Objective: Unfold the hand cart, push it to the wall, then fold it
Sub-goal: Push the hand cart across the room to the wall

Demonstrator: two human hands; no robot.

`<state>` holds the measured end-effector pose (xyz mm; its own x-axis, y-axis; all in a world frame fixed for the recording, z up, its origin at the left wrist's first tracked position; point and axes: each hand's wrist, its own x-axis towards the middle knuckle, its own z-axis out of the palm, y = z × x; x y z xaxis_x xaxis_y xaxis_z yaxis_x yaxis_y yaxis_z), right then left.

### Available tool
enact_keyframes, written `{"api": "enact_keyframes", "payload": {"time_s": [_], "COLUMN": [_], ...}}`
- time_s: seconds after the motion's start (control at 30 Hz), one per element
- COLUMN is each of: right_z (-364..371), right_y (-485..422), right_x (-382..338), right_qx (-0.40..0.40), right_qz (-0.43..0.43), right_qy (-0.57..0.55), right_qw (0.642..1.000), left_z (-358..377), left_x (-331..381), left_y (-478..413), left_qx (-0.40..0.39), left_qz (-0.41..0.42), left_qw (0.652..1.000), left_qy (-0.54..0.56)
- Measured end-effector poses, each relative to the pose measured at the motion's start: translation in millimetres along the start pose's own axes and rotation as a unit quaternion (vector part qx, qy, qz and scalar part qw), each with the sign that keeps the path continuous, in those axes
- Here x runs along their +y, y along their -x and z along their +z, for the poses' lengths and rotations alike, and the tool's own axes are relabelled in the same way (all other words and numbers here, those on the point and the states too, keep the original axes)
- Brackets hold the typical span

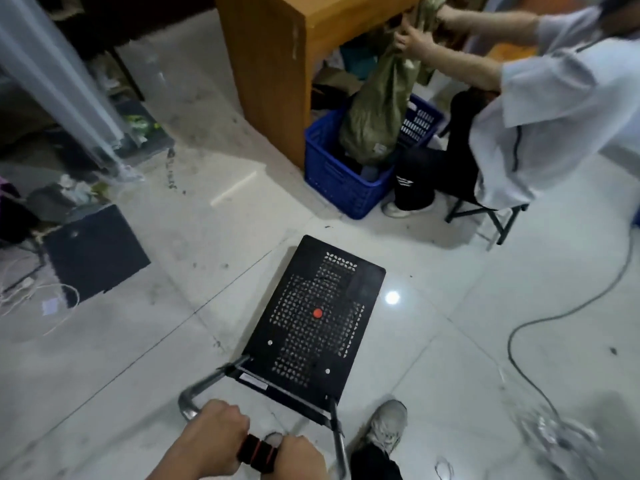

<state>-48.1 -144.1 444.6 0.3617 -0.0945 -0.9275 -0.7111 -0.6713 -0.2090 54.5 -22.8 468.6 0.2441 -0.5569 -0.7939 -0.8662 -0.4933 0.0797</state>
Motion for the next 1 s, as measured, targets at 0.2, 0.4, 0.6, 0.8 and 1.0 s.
{"api": "enact_keyframes", "payload": {"time_s": [0.2, 0.4, 0.6, 0.8, 1.0], "right_z": [-34, -74, -117, -160, -201], "right_y": [5, 10, 18, 20, 25], "right_x": [45, 95, 181, 278, 377], "right_qx": [0.012, 0.08, 0.044, 0.067, 0.1], "right_qz": [0.031, 0.046, 0.056, 0.063, 0.098], "right_qy": [-0.112, -0.19, -0.228, -0.258, -0.257], "right_qw": [0.993, 0.977, 0.971, 0.962, 0.956], "left_z": [-61, -131, -188, -242, -283], "left_x": [29, 74, 152, 240, 334], "left_y": [-46, -97, -148, -195, -245], "left_qx": [-0.017, -0.022, -0.032, -0.045, -0.05], "left_qz": [0.068, 0.127, 0.167, 0.185, 0.166], "left_qw": [0.994, 0.978, 0.963, 0.954, 0.959], "left_qy": [-0.084, -0.166, -0.211, -0.23, -0.223]}}
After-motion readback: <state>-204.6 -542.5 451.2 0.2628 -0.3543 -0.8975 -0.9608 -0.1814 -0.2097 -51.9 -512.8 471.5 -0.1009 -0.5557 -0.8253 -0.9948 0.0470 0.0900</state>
